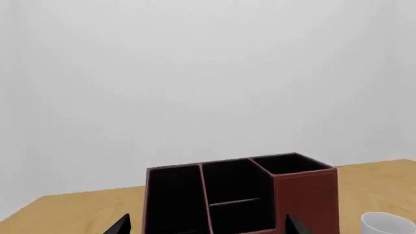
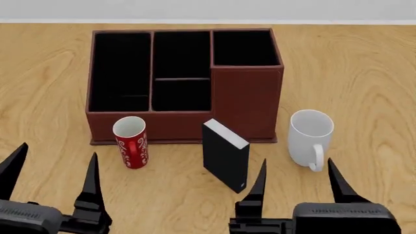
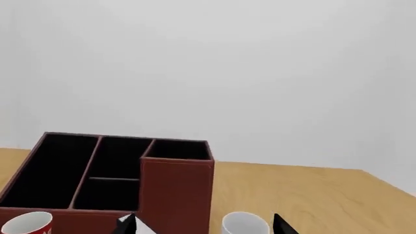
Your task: Pick up the book and place it in the right compartment of the caddy.
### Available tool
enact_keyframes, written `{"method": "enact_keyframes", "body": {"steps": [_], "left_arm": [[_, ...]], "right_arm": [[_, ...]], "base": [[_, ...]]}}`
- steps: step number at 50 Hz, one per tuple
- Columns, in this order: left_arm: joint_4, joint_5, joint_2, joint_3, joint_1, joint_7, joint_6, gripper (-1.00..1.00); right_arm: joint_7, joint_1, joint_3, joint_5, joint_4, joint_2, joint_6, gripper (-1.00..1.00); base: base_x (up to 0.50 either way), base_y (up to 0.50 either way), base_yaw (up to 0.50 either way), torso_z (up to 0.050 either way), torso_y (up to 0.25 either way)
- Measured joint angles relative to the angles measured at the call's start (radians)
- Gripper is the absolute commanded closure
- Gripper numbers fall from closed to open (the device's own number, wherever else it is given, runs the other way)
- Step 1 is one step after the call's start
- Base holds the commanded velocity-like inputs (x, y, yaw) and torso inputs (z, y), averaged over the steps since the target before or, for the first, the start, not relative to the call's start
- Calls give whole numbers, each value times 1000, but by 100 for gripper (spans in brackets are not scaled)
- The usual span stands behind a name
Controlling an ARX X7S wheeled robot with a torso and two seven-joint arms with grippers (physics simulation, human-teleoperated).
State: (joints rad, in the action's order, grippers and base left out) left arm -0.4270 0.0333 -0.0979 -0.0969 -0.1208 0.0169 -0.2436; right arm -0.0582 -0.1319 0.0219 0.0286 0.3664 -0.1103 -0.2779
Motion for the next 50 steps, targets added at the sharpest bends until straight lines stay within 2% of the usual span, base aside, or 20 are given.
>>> {"method": "enact_keyframes", "body": {"steps": [6,22,50], "left_arm": [[-64,-22,-23,-23,-14,9,-25,-100],[-157,-31,-55,-44,-11,29,-56,-100],[-188,-31,-69,-60,-6,77,-73,-100]], "right_arm": [[0,-14,-7,11,62,-18,-35,-100],[7,-2,-4,31,116,-52,-36,-100],[-16,2,-7,62,137,-69,-44,-100]], "base": [[0,0,0,50,0],[388,-303,0,49,0],[494,-134,0,0,0]]}}
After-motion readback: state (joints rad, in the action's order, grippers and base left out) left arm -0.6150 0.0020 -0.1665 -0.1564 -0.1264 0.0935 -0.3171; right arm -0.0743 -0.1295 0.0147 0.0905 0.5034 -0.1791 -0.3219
